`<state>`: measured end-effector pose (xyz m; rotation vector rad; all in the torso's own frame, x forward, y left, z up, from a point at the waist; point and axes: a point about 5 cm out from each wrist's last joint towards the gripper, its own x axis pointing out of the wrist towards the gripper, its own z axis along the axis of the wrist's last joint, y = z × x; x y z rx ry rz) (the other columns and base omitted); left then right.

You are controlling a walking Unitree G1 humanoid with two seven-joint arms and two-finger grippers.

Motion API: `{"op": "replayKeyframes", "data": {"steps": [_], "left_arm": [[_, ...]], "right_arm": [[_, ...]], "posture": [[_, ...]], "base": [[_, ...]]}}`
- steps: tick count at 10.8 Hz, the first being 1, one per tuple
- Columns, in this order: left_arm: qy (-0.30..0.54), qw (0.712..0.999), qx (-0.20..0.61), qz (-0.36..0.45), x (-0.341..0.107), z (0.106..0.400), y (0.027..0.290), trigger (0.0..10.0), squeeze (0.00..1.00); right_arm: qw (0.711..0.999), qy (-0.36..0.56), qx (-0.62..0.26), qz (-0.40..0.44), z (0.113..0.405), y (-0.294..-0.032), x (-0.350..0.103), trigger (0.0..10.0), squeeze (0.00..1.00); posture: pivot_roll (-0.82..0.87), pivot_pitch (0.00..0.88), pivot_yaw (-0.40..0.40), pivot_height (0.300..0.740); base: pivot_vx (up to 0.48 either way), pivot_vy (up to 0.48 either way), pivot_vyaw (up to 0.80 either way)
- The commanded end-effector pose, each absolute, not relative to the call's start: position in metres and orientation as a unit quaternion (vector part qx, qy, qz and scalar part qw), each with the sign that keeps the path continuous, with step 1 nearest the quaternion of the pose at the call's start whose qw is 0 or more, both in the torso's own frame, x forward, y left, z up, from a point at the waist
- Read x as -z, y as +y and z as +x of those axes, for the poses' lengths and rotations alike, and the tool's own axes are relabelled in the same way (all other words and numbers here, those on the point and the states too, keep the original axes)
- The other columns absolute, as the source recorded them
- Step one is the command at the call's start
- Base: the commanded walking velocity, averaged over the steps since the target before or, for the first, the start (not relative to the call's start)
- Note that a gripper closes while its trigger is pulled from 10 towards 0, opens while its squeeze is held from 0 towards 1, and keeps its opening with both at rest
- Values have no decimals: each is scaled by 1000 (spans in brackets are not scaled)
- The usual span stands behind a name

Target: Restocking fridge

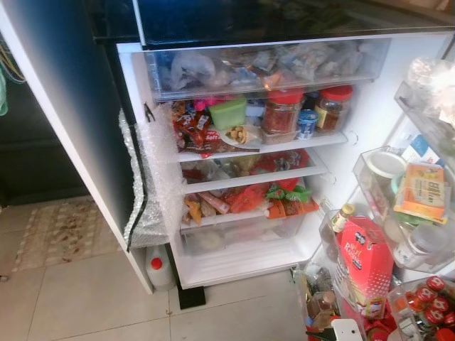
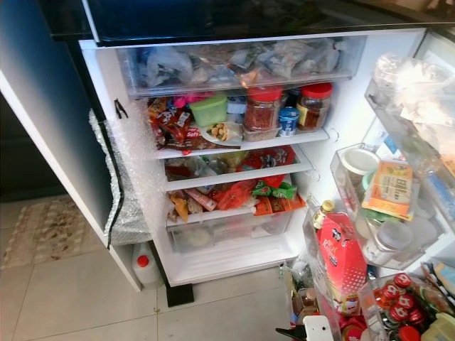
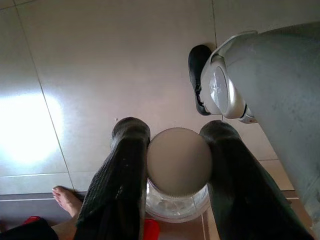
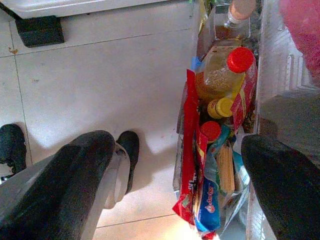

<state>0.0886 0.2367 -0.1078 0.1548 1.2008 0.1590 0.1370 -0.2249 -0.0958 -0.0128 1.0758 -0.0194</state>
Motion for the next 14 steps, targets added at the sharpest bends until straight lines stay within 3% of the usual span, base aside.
{"op": "replayKeyframes", "data": {"steps": [1,12,14], "left_arm": [[569,816,-75,73,108,85,239,10000,0],[567,817,-74,73,108,86,239,10000,0],[567,817,-75,73,108,86,239,10000,0]], "right_arm": [[856,516,9,-7,133,-226,97,10000,0],[855,519,2,-5,128,-222,99,10000,0],[854,519,2,-7,128,-222,99,10000,0]], "posture": [[-51,0,-13,740],[-45,0,-12,740],[-45,0,-12,740]], "base": [[0,0,0],[0,0,0],[0,-272,0]]}}
